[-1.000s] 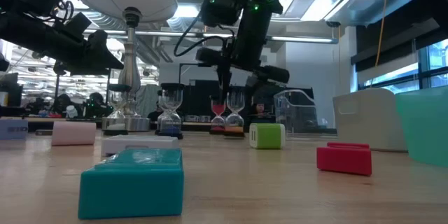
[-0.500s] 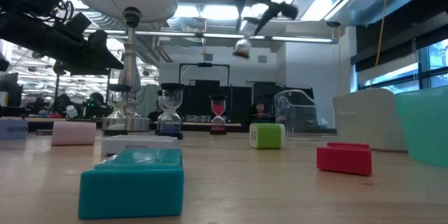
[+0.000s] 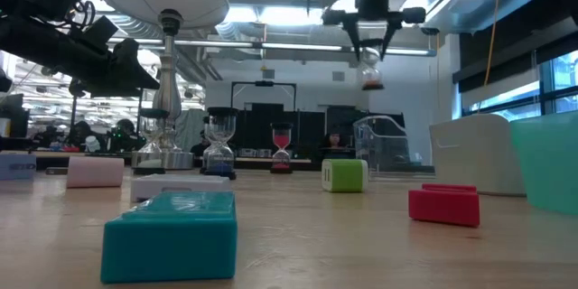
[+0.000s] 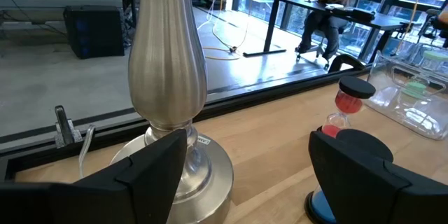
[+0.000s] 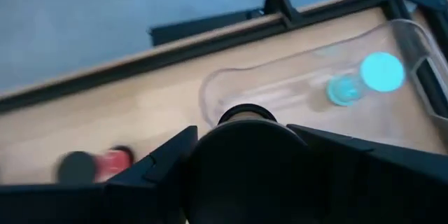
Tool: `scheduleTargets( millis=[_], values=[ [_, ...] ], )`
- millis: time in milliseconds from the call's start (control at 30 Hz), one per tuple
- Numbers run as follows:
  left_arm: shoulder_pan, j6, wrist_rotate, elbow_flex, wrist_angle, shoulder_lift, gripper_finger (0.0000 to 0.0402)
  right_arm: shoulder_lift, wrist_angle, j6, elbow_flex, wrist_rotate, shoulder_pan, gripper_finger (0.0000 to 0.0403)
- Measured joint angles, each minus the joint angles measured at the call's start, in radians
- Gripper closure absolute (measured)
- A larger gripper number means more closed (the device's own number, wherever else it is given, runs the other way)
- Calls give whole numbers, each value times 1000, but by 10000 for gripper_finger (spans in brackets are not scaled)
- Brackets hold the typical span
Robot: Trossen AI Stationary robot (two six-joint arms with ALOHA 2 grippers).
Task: Pick & Place Office items
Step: Put the yellow hourglass into the transparent bin
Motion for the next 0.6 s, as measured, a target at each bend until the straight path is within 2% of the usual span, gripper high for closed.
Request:
scheduleTargets(
  millis=[233, 400, 600],
  values=[
    [0, 0, 0, 0, 0, 0, 105, -14, 73, -155, -141, -131, -102, 198],
    [0, 0, 0, 0, 0, 0, 105, -99, 259, -266, -319, -217, -188, 198],
    [0, 0, 0, 0, 0, 0, 105, -191, 413, -301, -532, -230, -269, 197]
  ],
)
